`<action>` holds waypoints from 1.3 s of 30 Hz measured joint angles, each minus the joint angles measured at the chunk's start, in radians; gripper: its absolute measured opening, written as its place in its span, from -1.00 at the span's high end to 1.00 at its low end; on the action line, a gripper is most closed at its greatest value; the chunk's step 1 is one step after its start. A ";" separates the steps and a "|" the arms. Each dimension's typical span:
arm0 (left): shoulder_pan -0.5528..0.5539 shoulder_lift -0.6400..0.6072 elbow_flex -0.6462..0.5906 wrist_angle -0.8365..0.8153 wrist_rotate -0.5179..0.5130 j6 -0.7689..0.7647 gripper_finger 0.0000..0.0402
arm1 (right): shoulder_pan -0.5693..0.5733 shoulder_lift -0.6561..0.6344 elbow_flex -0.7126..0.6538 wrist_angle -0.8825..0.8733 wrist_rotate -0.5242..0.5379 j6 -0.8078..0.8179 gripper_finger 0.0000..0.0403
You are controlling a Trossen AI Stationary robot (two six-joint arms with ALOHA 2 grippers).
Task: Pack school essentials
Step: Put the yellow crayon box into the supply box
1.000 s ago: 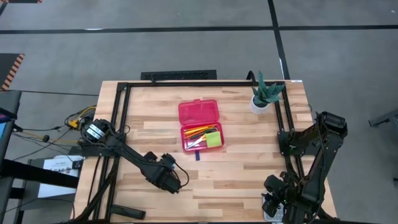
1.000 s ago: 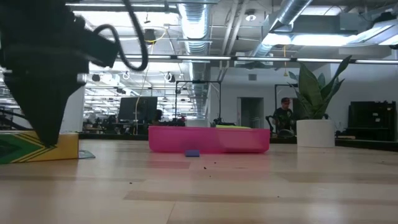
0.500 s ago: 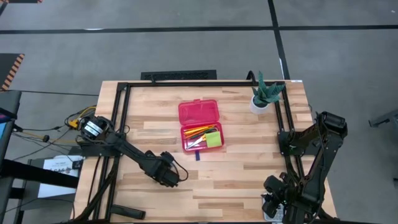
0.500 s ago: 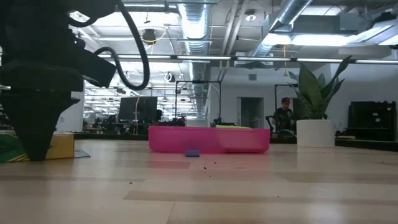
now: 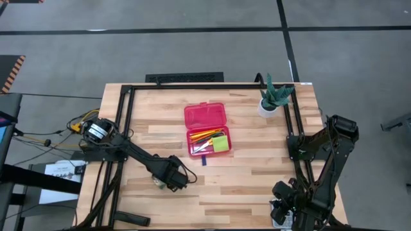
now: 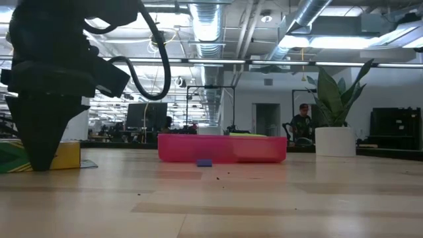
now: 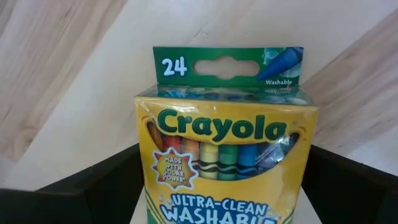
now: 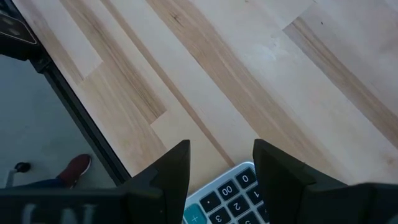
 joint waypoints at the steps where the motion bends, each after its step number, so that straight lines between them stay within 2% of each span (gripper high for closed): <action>1: 0.000 -0.002 -0.001 0.001 -0.004 0.000 -0.88 | 0.000 0.000 0.000 0.000 0.000 0.000 0.10; 12: 0.000 -0.017 0.006 -0.015 -0.008 -0.011 -0.86 | 0.000 0.000 0.000 -0.001 0.000 0.000 0.10; 22: 0.001 -0.016 0.017 -0.015 -0.021 0.004 -0.50 | -0.002 0.000 0.000 -0.001 0.000 0.000 0.10; 29: 0.005 -0.016 0.025 -0.024 0.005 0.014 -0.49 | -0.002 0.000 0.000 -0.001 0.000 0.000 0.10; 35: 0.038 -0.015 0.149 -0.115 -0.007 0.120 -0.51 | -0.002 0.000 0.000 -0.001 0.000 0.000 0.10; 39: 0.089 -0.016 0.281 -0.219 -0.048 0.190 -0.51 | -0.002 0.000 0.000 -0.001 0.000 0.000 0.10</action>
